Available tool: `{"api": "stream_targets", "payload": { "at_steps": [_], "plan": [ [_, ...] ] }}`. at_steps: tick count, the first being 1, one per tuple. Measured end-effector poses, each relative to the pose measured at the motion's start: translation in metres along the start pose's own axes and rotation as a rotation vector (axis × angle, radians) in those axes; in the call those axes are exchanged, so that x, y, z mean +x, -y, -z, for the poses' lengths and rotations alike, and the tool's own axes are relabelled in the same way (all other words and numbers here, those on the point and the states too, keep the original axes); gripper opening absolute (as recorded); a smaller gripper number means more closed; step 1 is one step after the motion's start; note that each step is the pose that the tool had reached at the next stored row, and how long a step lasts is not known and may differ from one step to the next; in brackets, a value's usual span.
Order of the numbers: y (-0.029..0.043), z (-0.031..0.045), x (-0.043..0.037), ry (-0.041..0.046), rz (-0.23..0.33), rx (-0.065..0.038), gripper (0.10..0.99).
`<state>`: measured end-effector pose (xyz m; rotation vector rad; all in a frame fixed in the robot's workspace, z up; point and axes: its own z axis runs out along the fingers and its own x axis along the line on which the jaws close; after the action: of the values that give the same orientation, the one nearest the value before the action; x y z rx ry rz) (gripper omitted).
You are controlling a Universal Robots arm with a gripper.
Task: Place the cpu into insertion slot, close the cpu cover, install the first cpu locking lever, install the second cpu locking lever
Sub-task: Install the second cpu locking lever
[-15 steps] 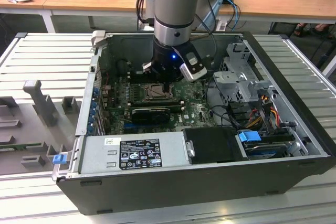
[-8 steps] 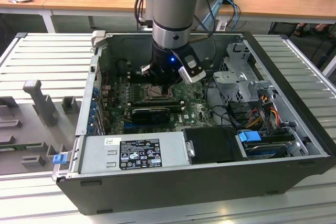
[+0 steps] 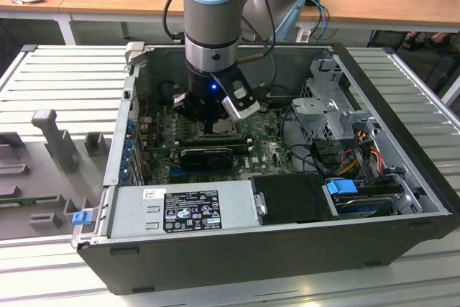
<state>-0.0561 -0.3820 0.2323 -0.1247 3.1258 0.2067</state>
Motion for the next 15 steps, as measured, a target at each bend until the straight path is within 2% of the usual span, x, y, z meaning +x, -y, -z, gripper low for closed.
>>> {"api": "stream_targets", "payload": {
  "at_steps": [2, 6, 8, 11, 15],
  "plan": [
    [0.0004, -0.0038, 0.0009, -0.0004, 0.004, 0.0, 0.106],
    [0.0022, -0.0184, 0.0025, -0.0022, 0.018, -0.003, 0.106],
    [0.0029, -0.02, 0.0038, -0.0021, 0.021, -0.01, 0.106],
    [0.0055, -0.0203, 0.0072, -0.0003, 0.022, -0.029, 0.106],
    [0.0116, -0.0201, 0.0163, 0.0008, 0.022, -0.041, 0.106]
  ]
}}
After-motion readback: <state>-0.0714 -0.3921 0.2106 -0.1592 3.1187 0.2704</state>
